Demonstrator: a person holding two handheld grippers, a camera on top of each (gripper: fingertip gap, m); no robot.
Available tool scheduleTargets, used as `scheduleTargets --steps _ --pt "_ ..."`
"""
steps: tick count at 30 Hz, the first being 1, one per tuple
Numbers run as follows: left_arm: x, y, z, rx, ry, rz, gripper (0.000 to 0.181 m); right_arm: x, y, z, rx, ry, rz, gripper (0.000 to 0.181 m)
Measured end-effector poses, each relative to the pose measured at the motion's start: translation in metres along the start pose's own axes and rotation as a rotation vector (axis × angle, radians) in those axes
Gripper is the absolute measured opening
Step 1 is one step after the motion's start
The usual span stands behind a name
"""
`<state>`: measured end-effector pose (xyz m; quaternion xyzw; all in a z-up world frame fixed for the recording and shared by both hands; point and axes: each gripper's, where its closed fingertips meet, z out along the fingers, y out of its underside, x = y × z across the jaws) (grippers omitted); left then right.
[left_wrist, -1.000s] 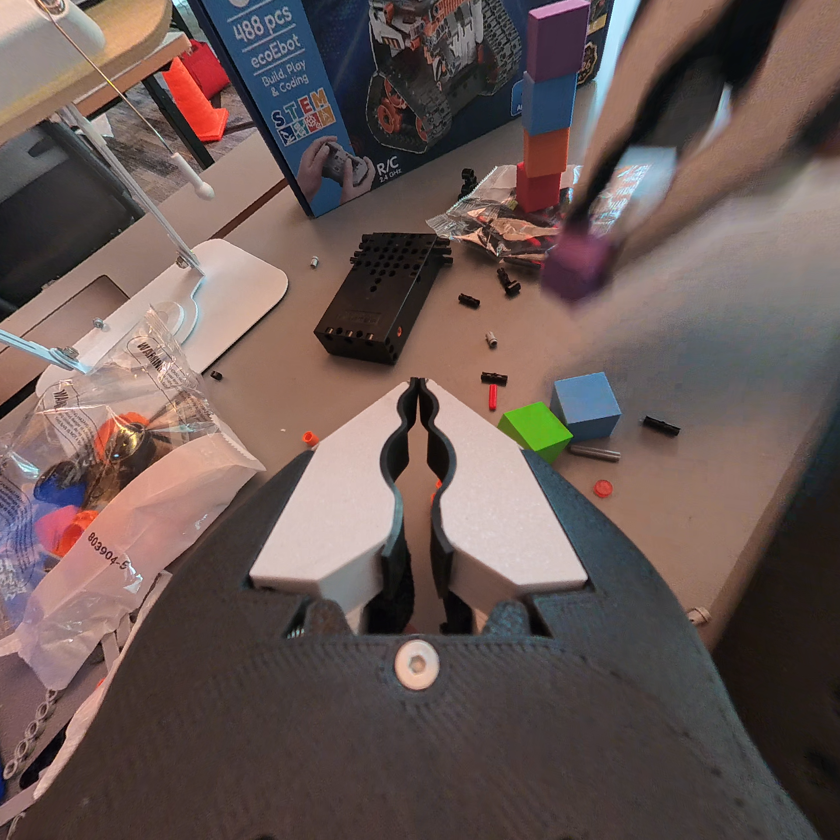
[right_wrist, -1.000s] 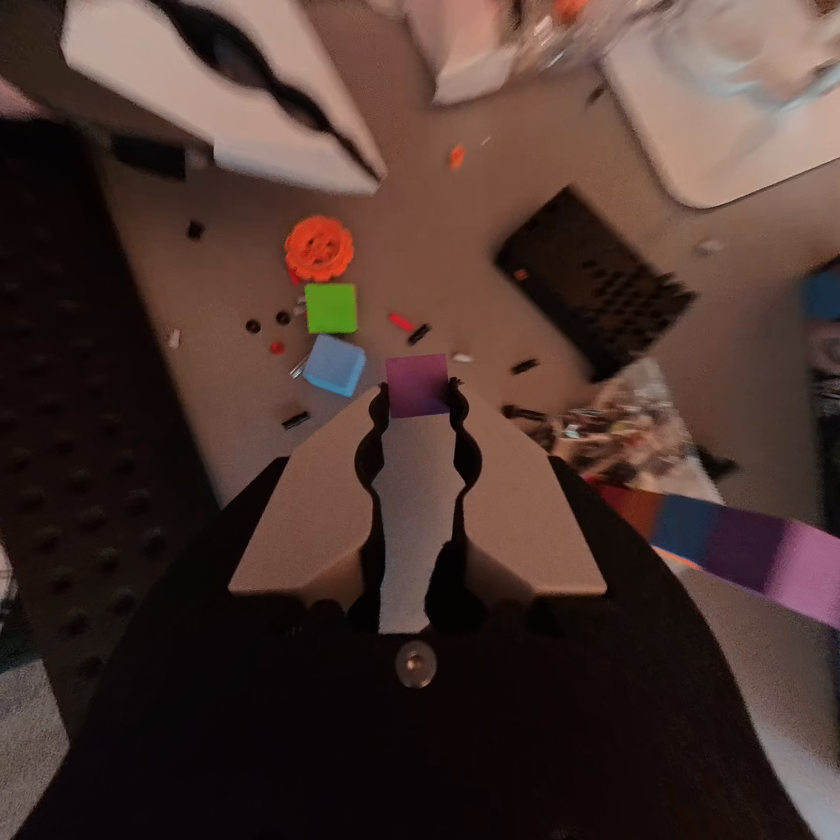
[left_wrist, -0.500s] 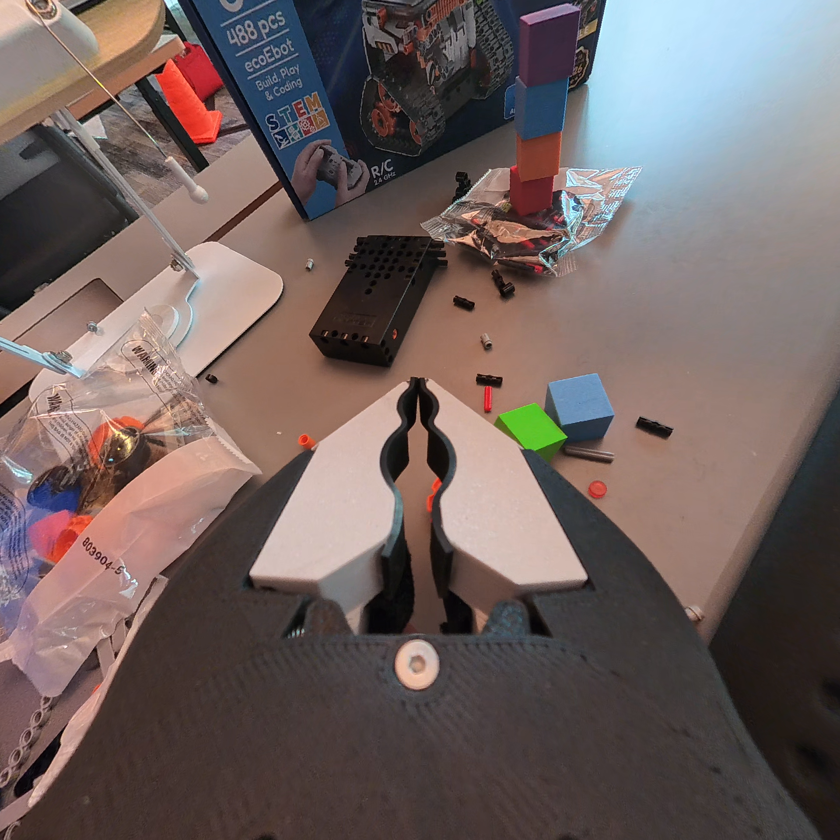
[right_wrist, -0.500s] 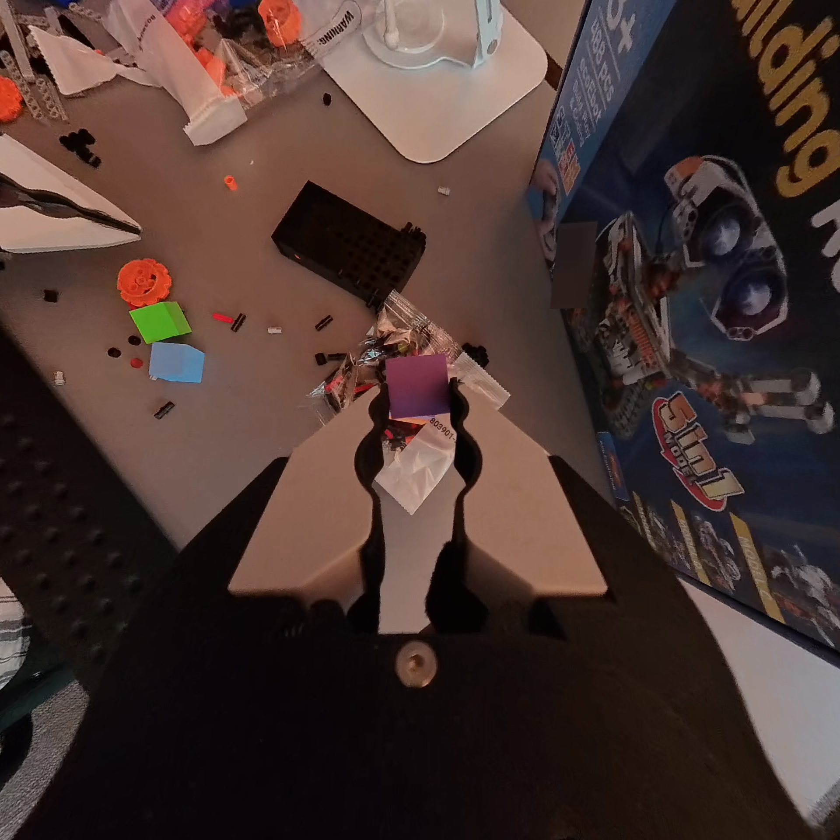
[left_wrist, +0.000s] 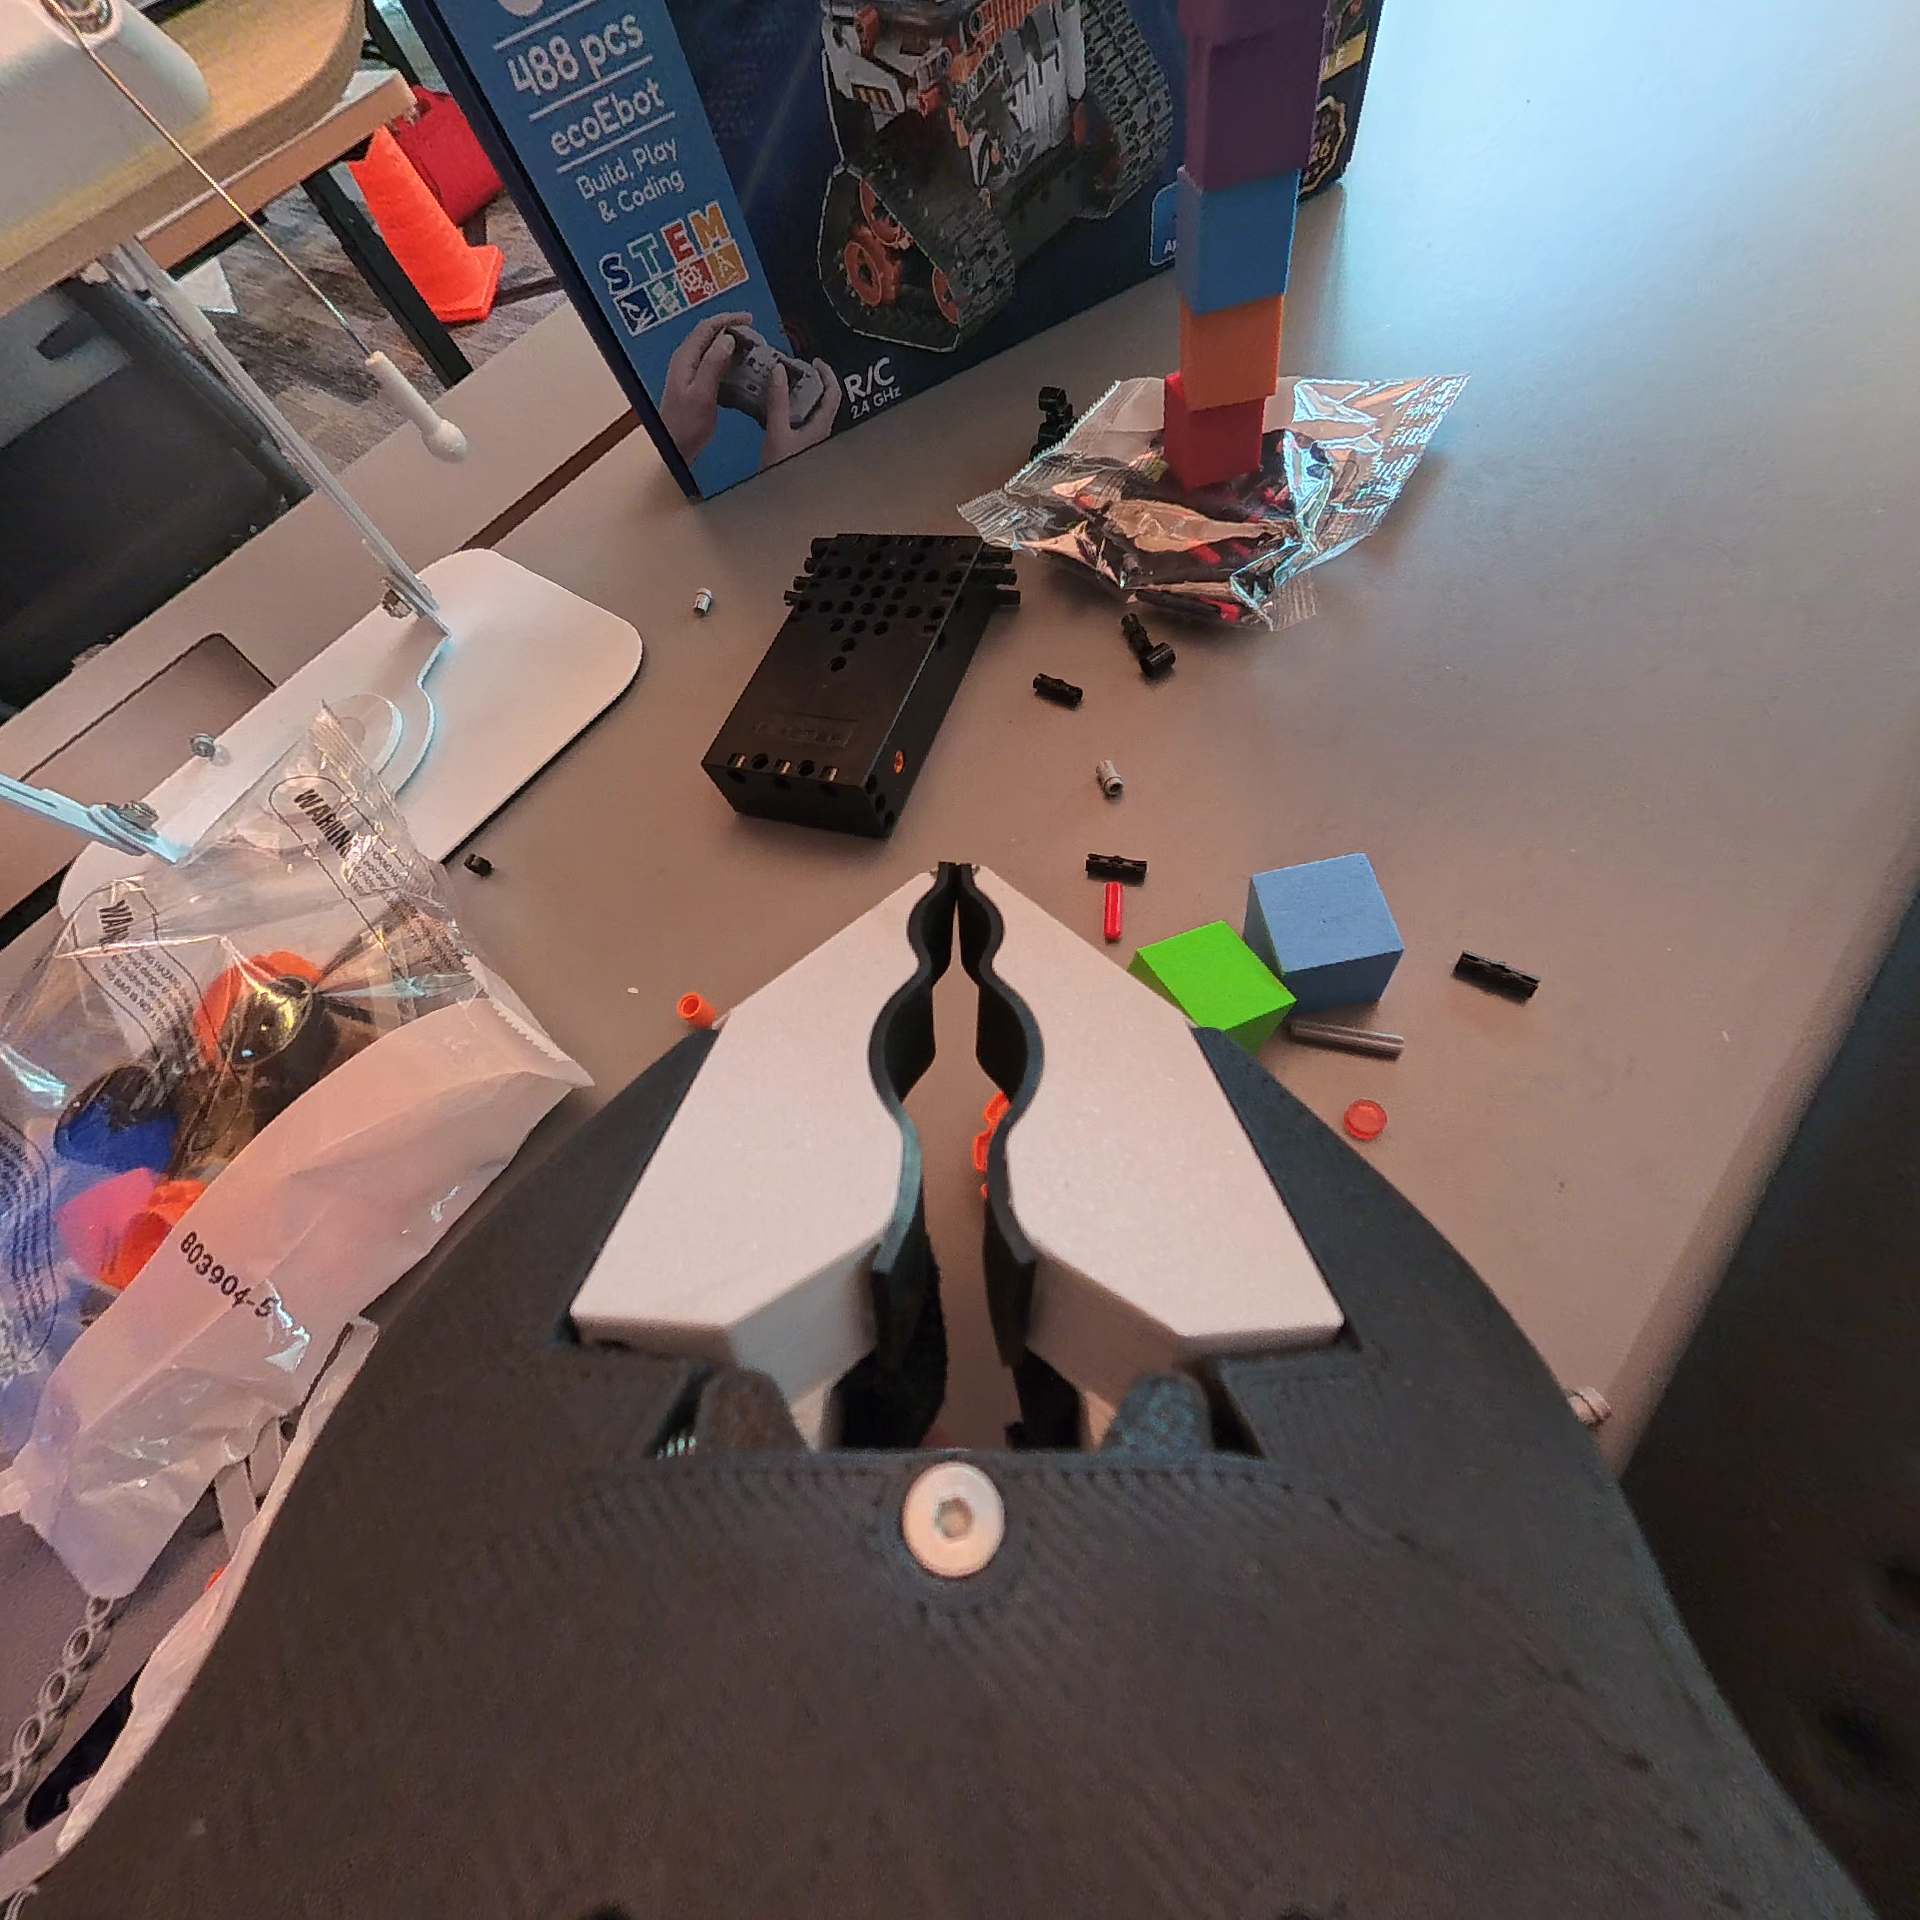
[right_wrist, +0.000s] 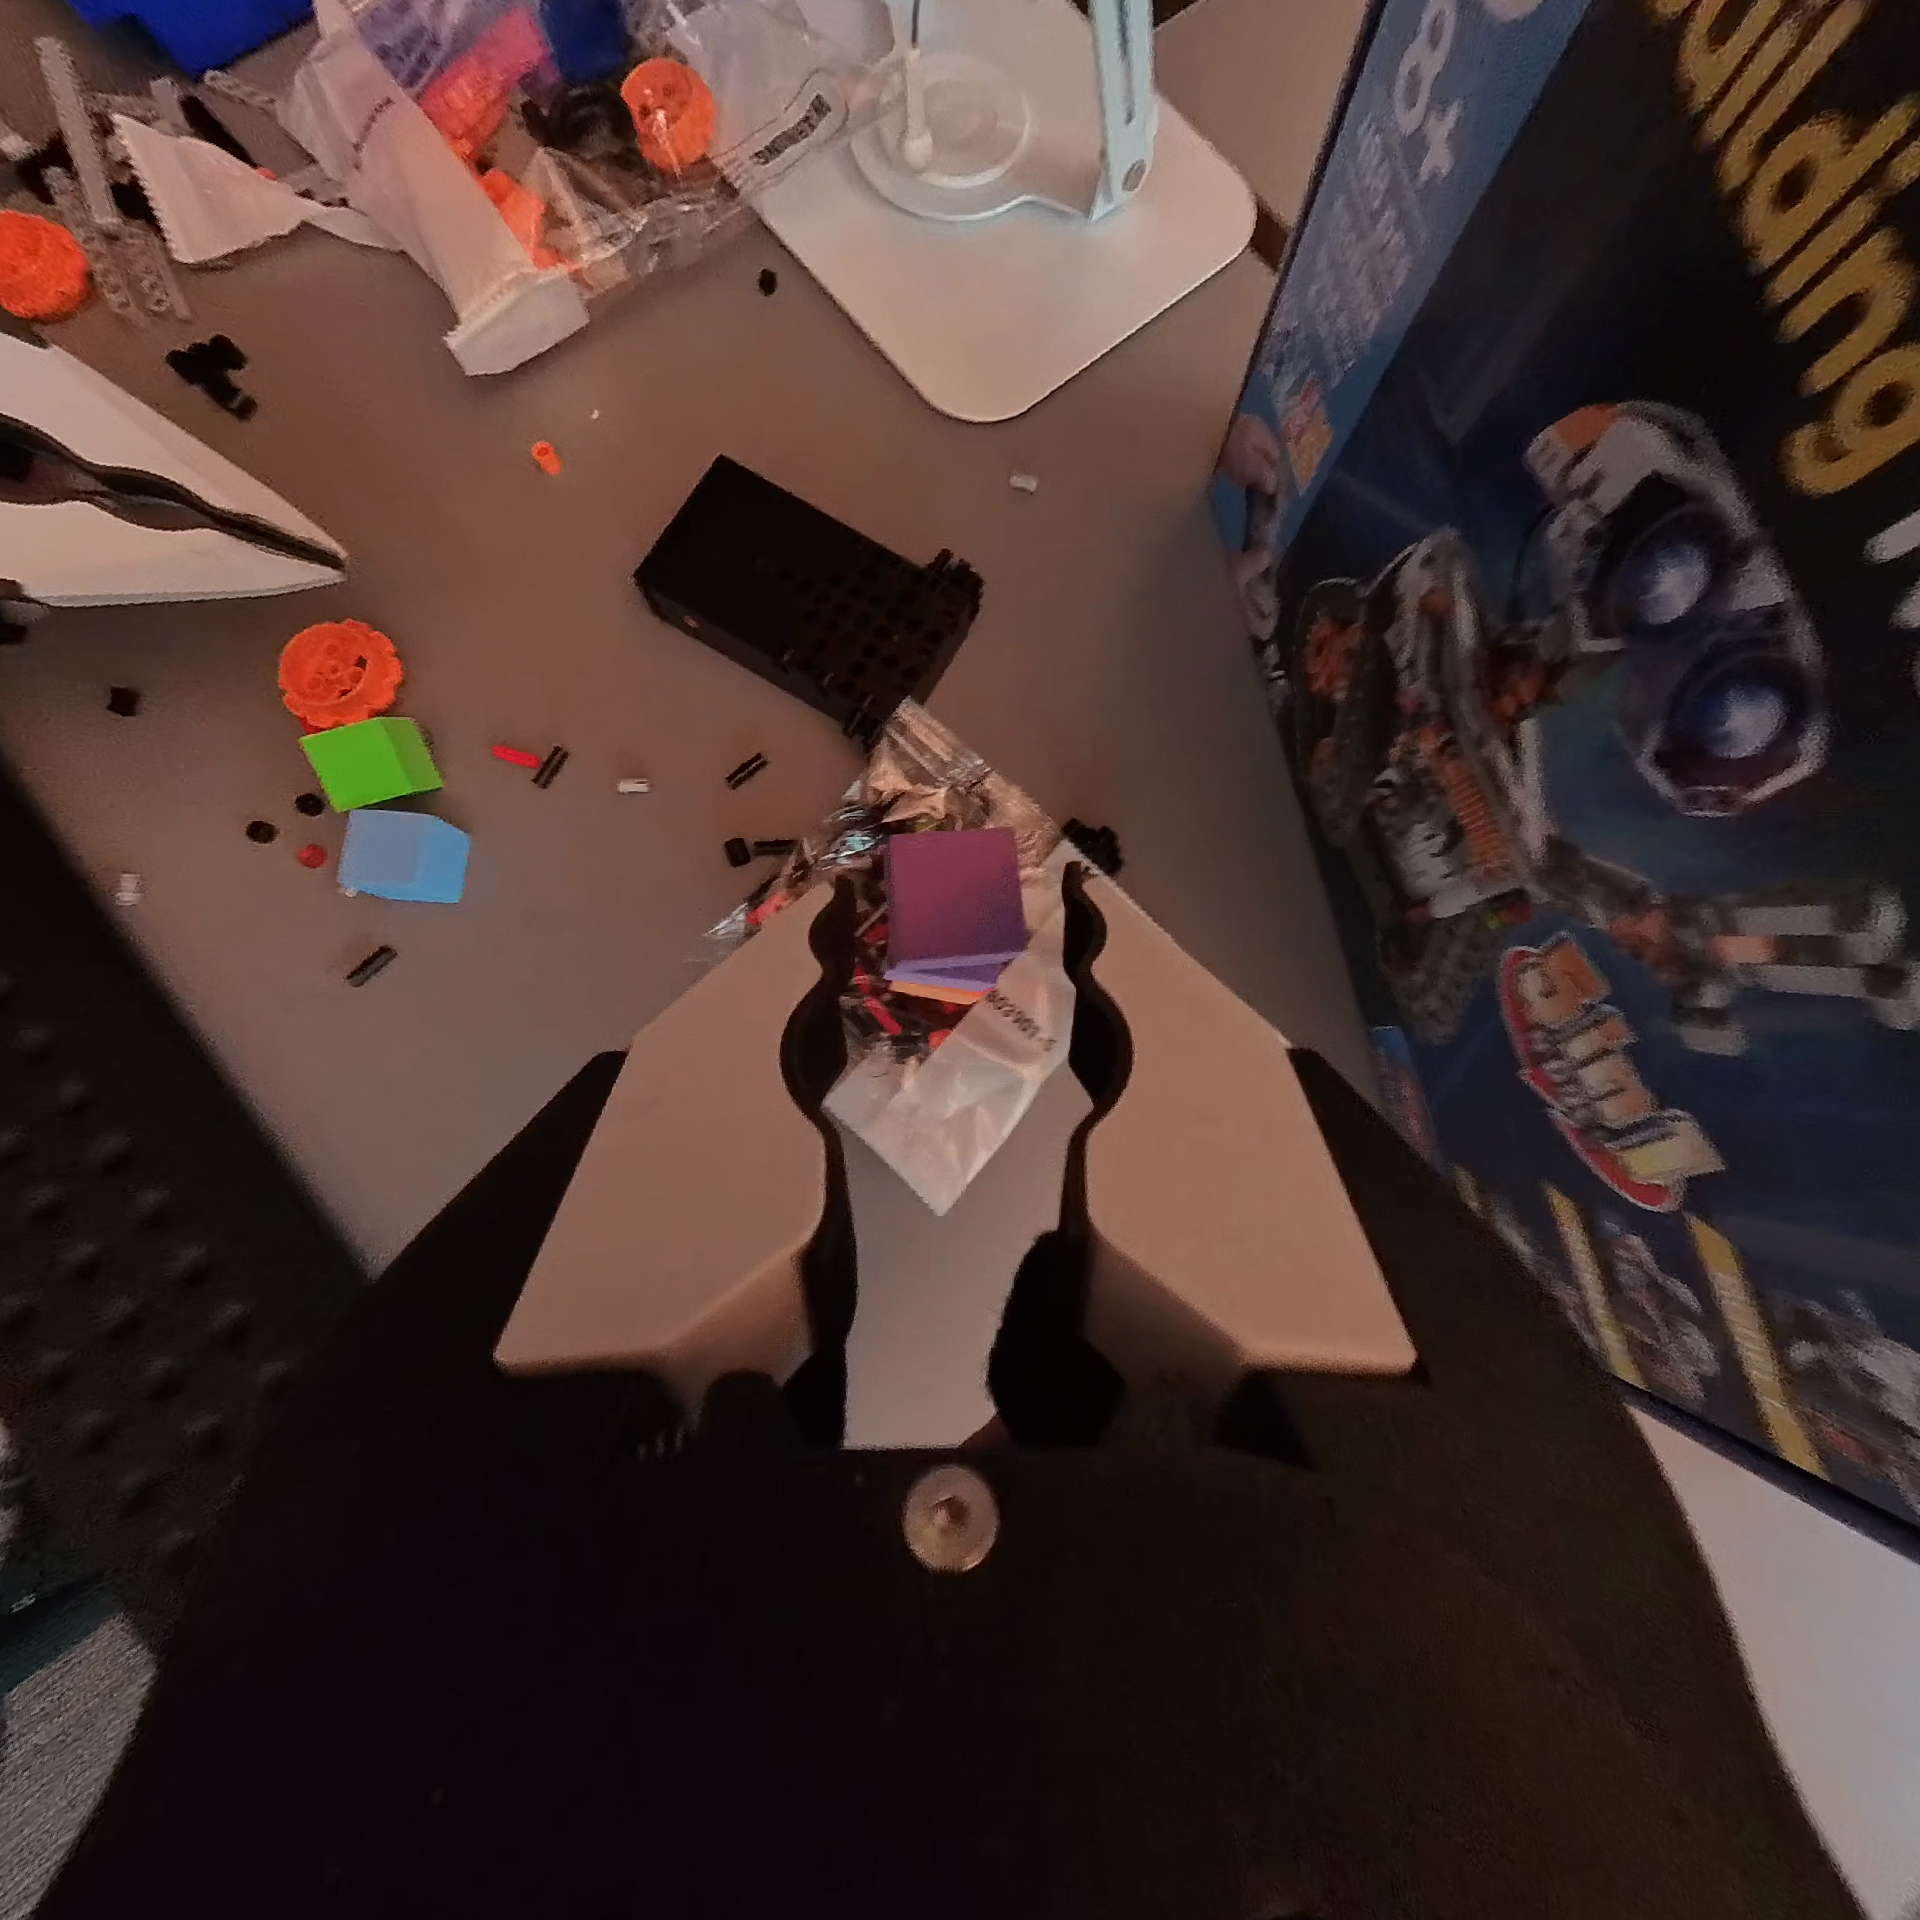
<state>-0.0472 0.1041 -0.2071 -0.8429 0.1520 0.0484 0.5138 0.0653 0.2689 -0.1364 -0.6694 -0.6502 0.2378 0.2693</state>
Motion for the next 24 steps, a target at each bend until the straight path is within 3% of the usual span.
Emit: scheduleTargets --steps 2,5,9,12,18,20,24 --pt "-0.001 -0.001 -0.001 0.004 -0.004 -0.003 0.0 -0.002 -0.008 -0.01 0.031 0.075 -0.052 0.04" --pt "-0.003 -0.002 -0.001 0.009 -0.007 -0.012 0.0 -0.057 -0.026 -0.013 0.111 0.003 -0.16 0.04" --pt "-0.003 -0.001 -0.001 0.009 -0.007 -0.014 0.0 -0.144 -0.009 0.028 0.039 -0.144 -0.292 0.048" --pt "-0.003 0.0 -0.001 0.007 -0.009 -0.016 0.0 -0.183 0.011 0.064 -0.008 -0.208 -0.287 0.048" --pt "-0.003 0.0 -0.001 0.008 -0.01 -0.013 0.0 -0.189 0.048 0.109 -0.144 -0.147 -0.249 0.042" --pt "-0.003 -0.002 -0.002 0.013 -0.011 -0.015 0.0 -0.19 0.05 0.112 -0.14 -0.151 -0.236 0.029" --pt "-0.003 -0.002 -0.003 0.016 -0.01 -0.014 0.0 -0.177 0.035 0.094 -0.08 -0.117 -0.227 0.028"
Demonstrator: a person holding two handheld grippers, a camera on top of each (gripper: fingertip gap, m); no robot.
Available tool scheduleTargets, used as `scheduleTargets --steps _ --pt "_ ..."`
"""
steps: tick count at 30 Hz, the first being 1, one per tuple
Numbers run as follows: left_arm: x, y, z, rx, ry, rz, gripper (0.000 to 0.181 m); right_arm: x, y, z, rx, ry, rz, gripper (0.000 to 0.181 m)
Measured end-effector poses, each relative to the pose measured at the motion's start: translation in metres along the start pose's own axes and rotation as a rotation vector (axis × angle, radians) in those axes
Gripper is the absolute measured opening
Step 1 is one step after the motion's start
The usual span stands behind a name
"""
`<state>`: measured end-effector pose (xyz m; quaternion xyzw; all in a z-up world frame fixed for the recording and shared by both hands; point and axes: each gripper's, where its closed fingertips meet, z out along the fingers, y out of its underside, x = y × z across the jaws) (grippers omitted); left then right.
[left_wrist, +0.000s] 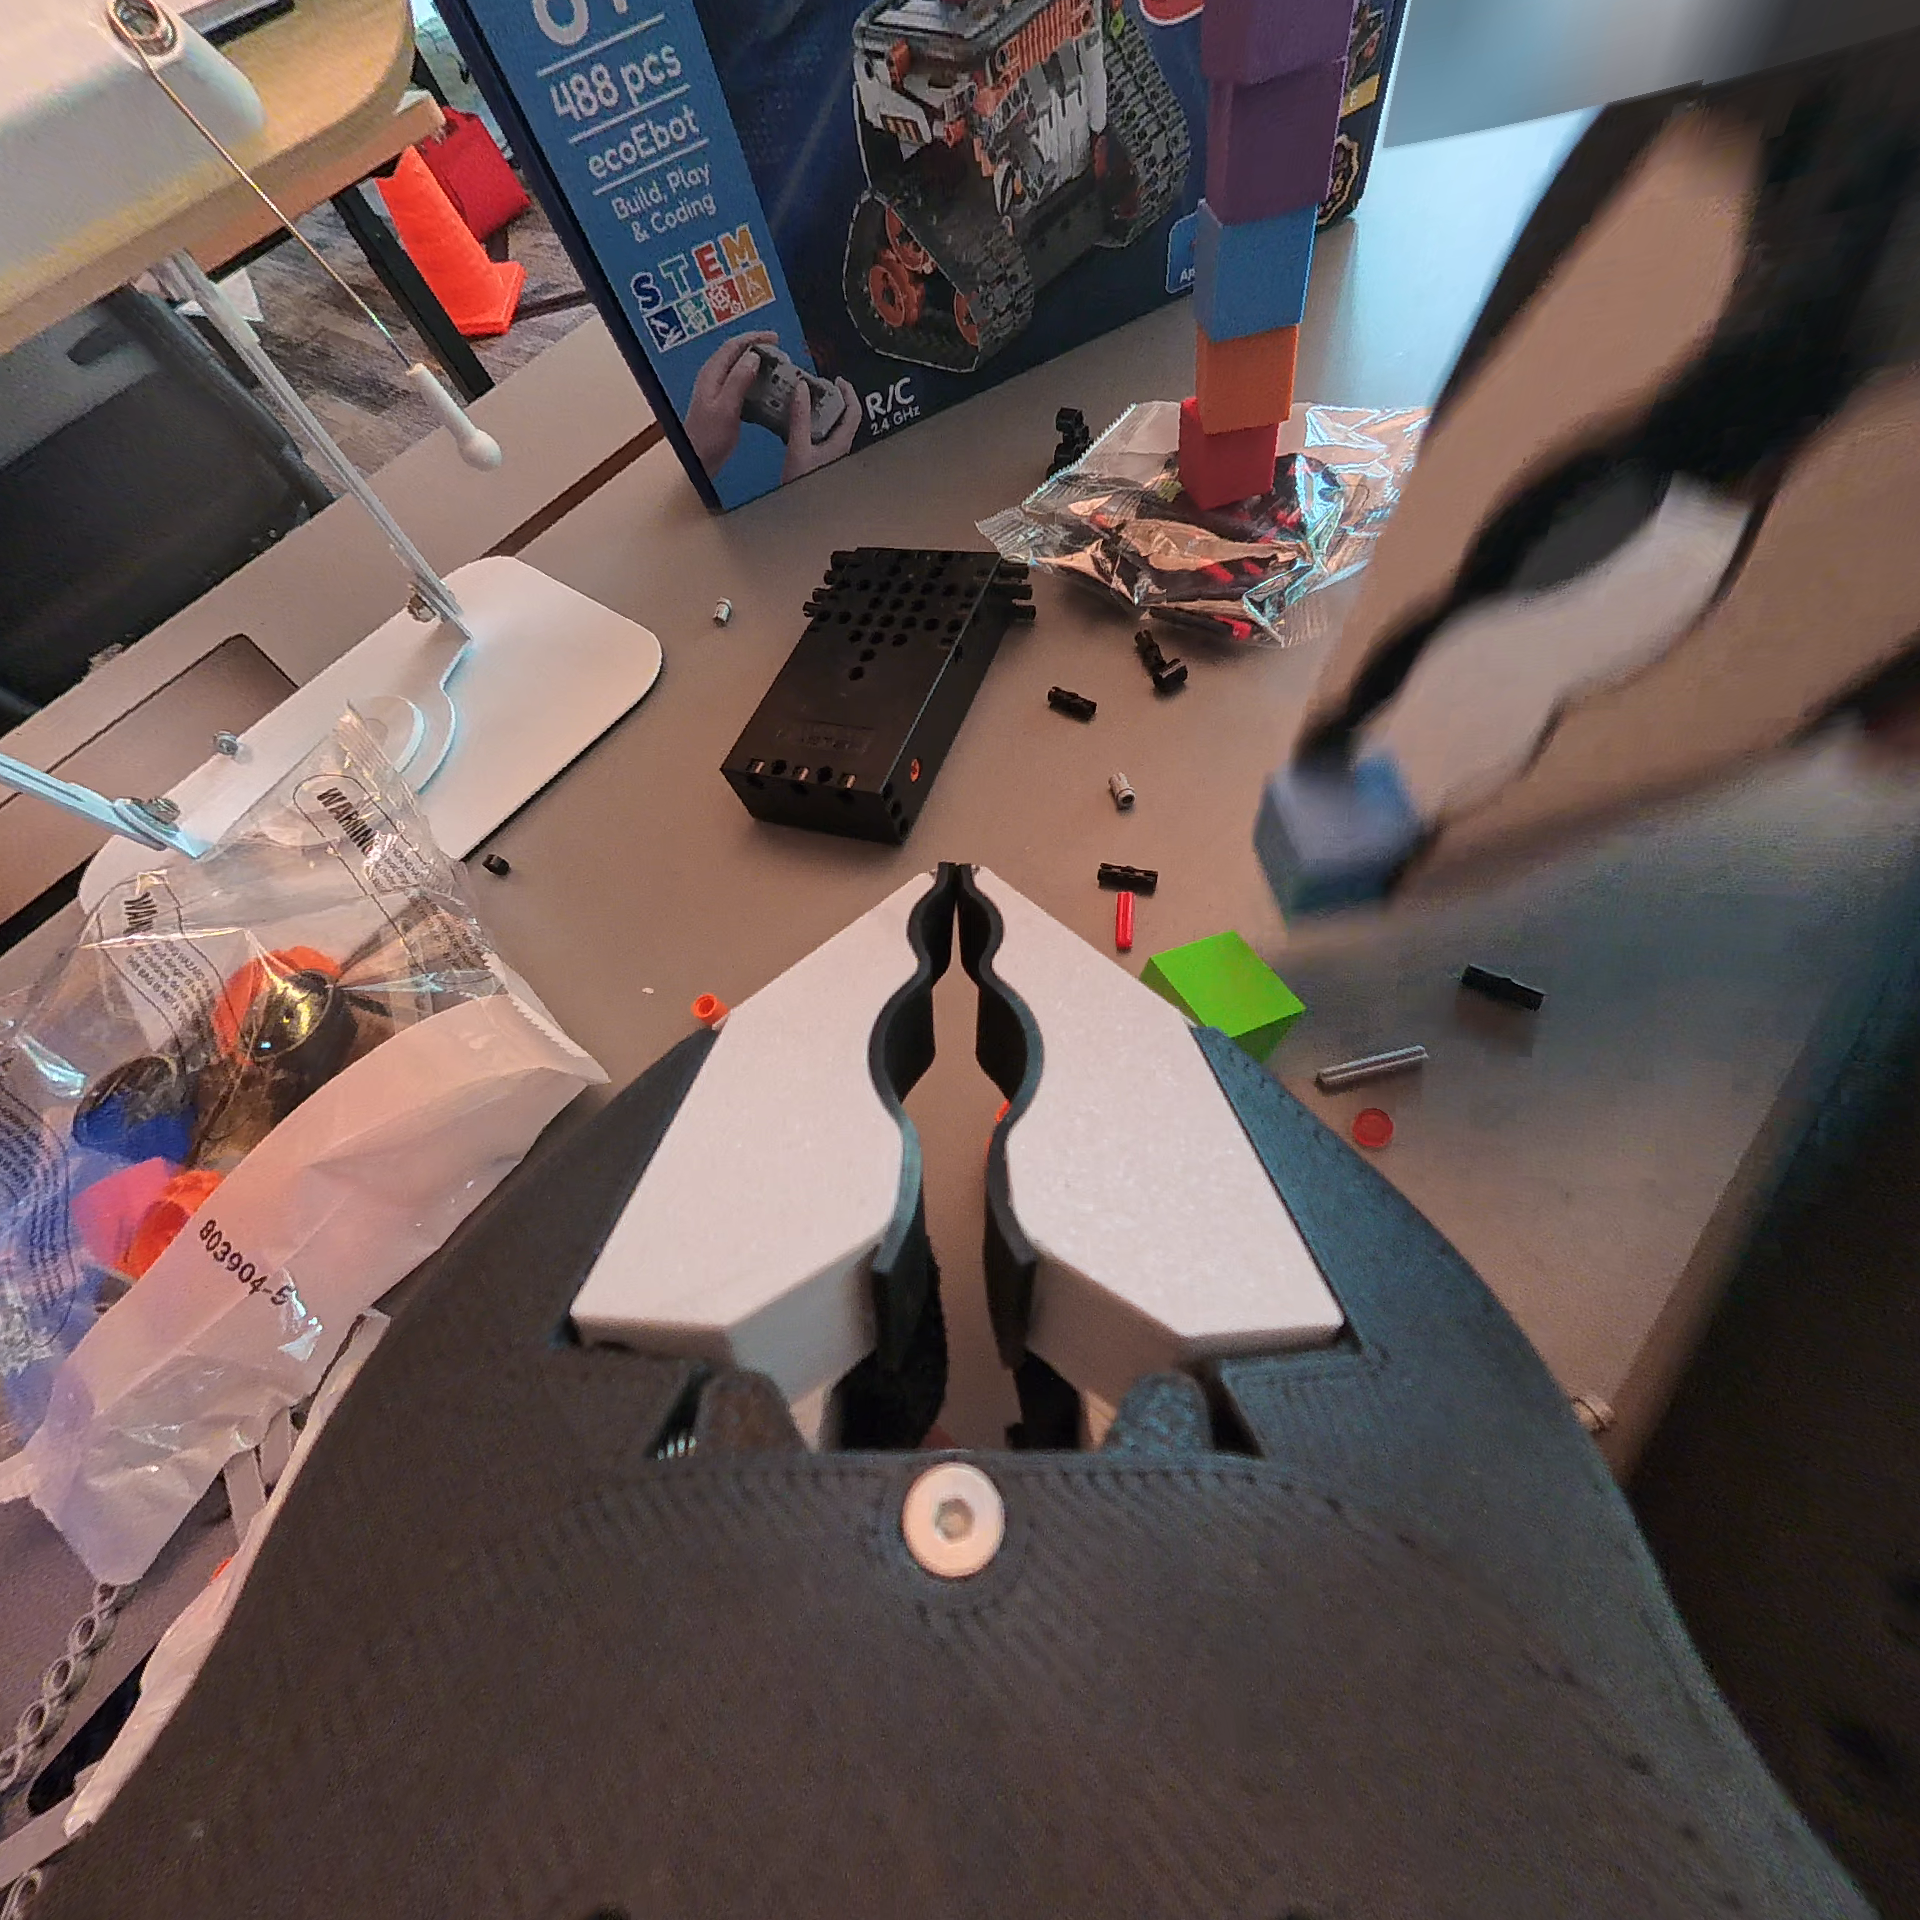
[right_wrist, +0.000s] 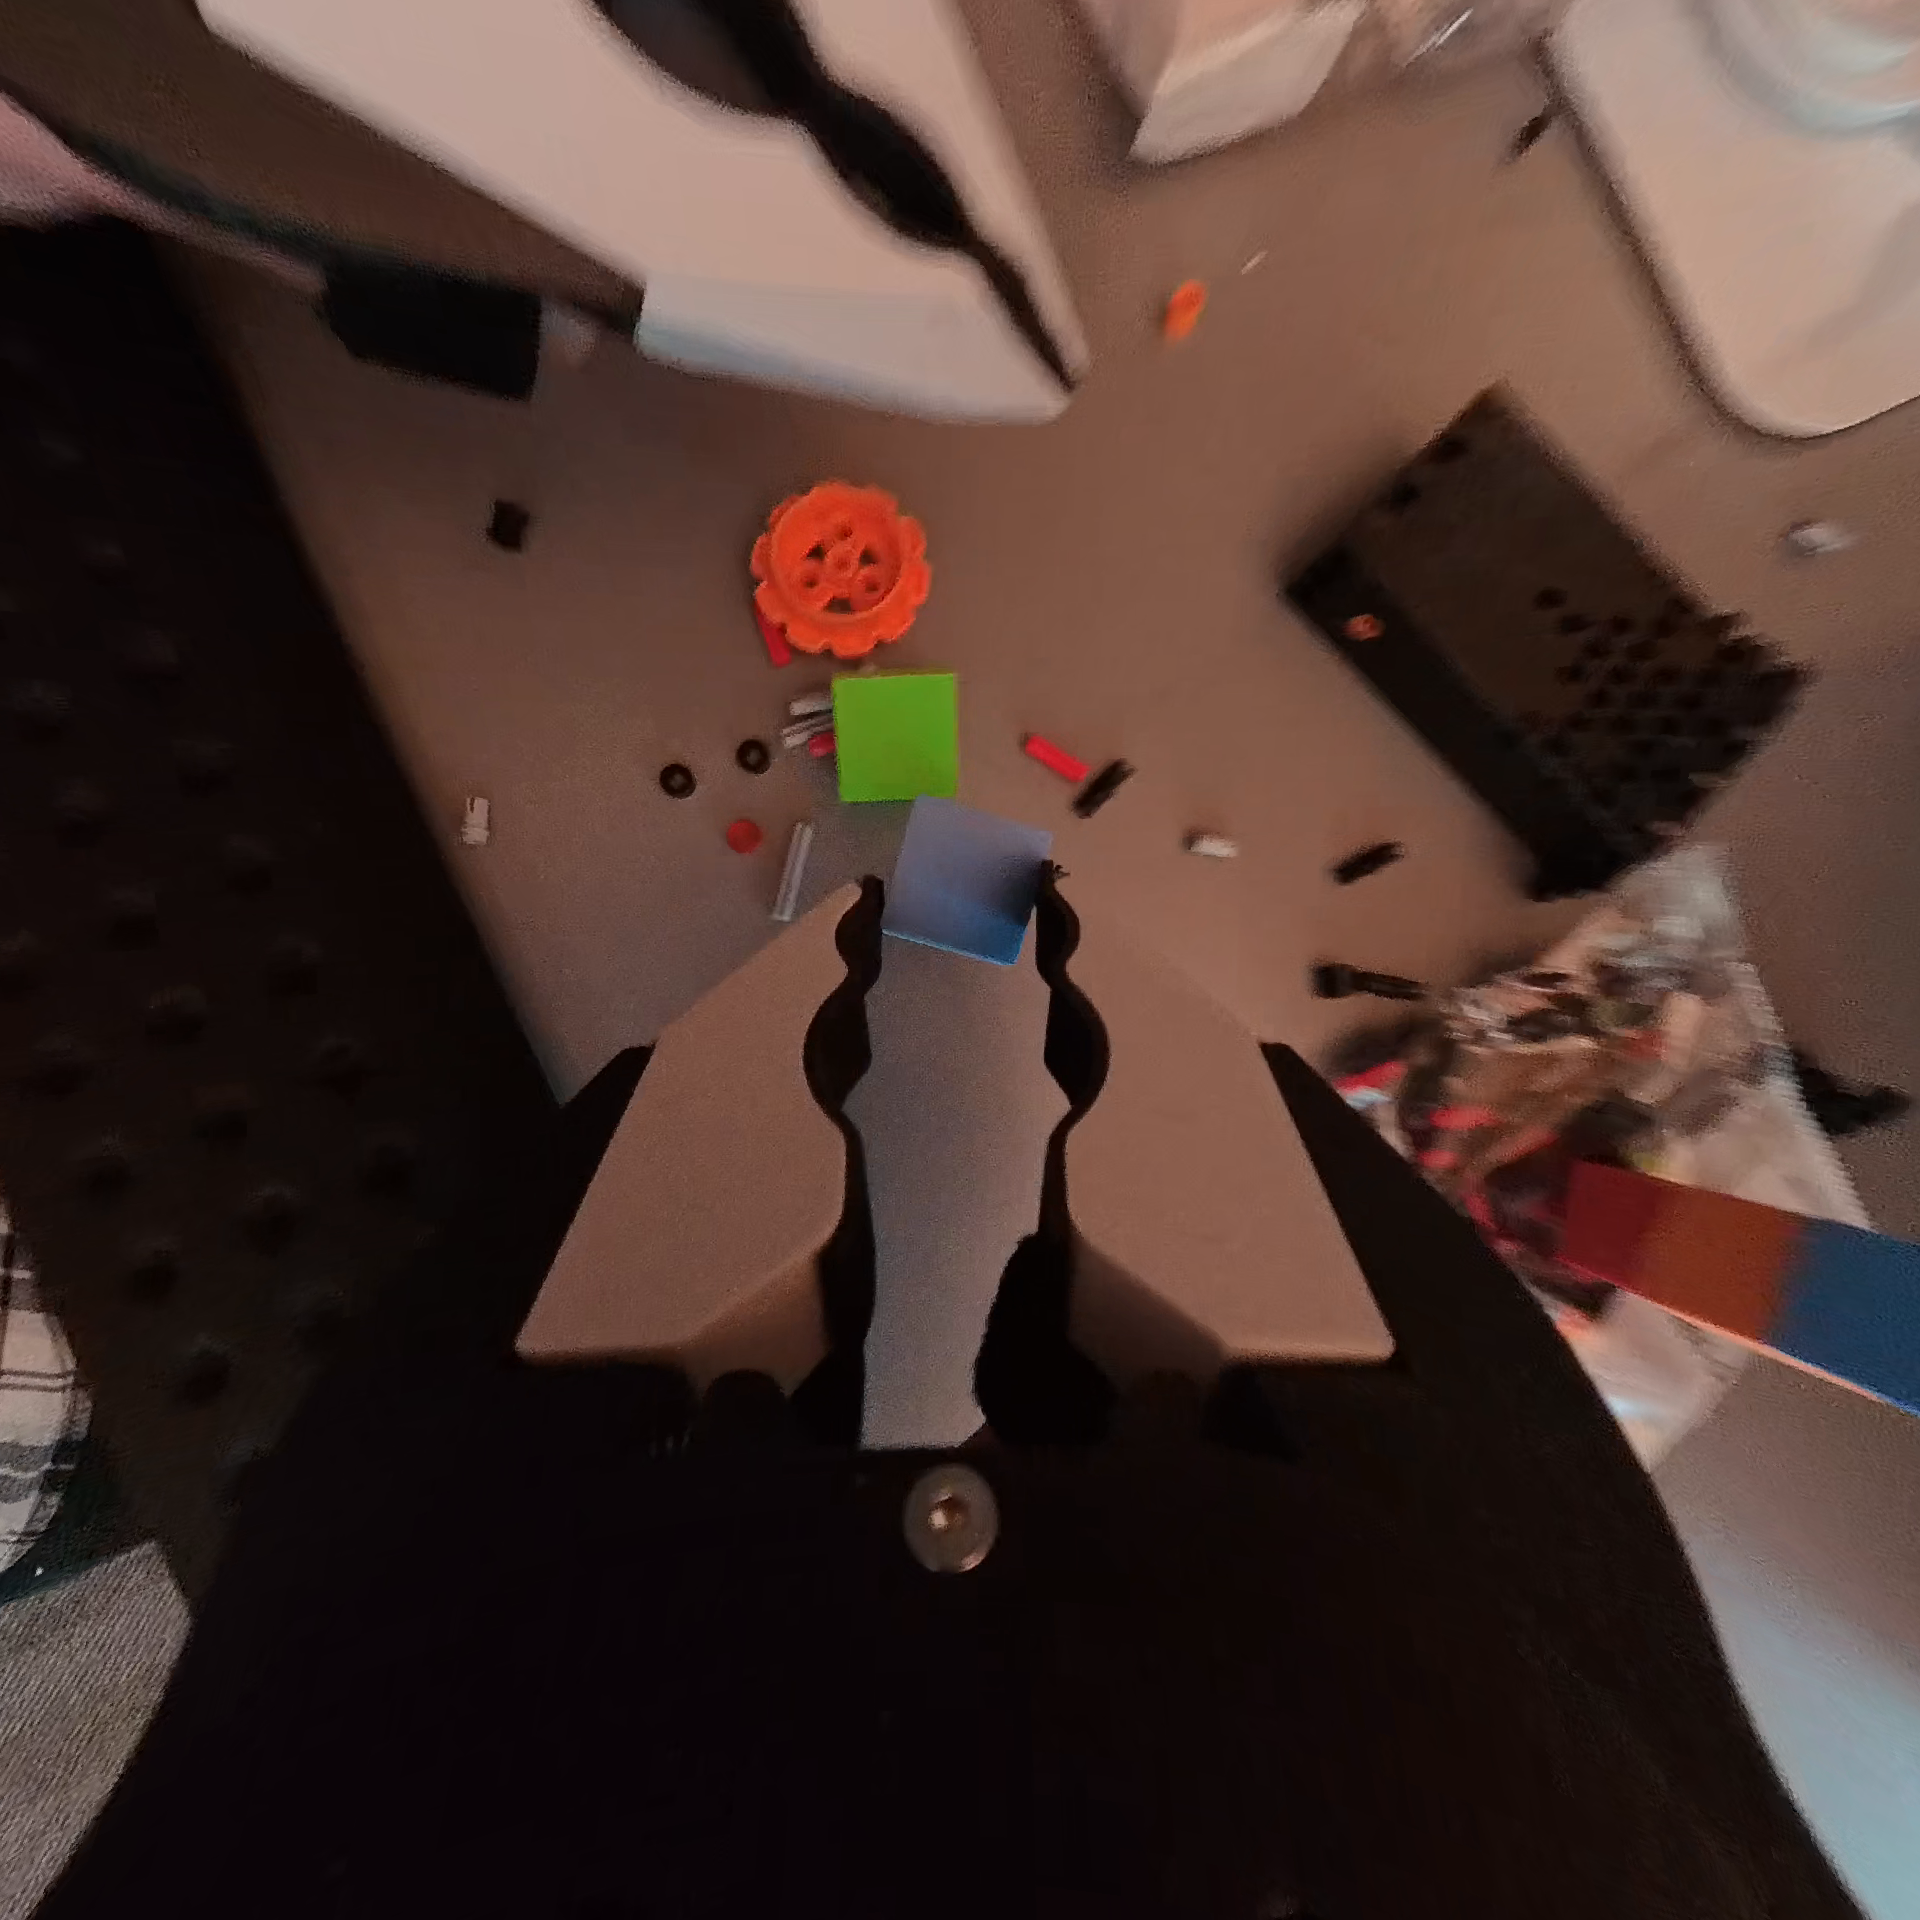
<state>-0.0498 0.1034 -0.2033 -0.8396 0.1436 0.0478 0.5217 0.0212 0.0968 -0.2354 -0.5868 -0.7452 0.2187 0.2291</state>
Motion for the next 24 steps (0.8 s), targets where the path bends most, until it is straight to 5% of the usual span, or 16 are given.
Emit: scheduleTargets --steps 9,14,24 --pt "-0.001 0.0 0.0 0.001 -0.002 -0.004 0.0 0.143 -0.027 -0.146 0.117 0.248 0.166 0.028" --pt "0.0 -0.001 0.0 0.002 0.002 -0.002 0.0 0.175 -0.007 -0.152 0.05 0.193 0.24 0.029" --pt "0.001 0.0 0.0 -0.001 0.005 0.001 0.0 0.171 0.006 -0.128 -0.019 0.108 0.25 0.029"
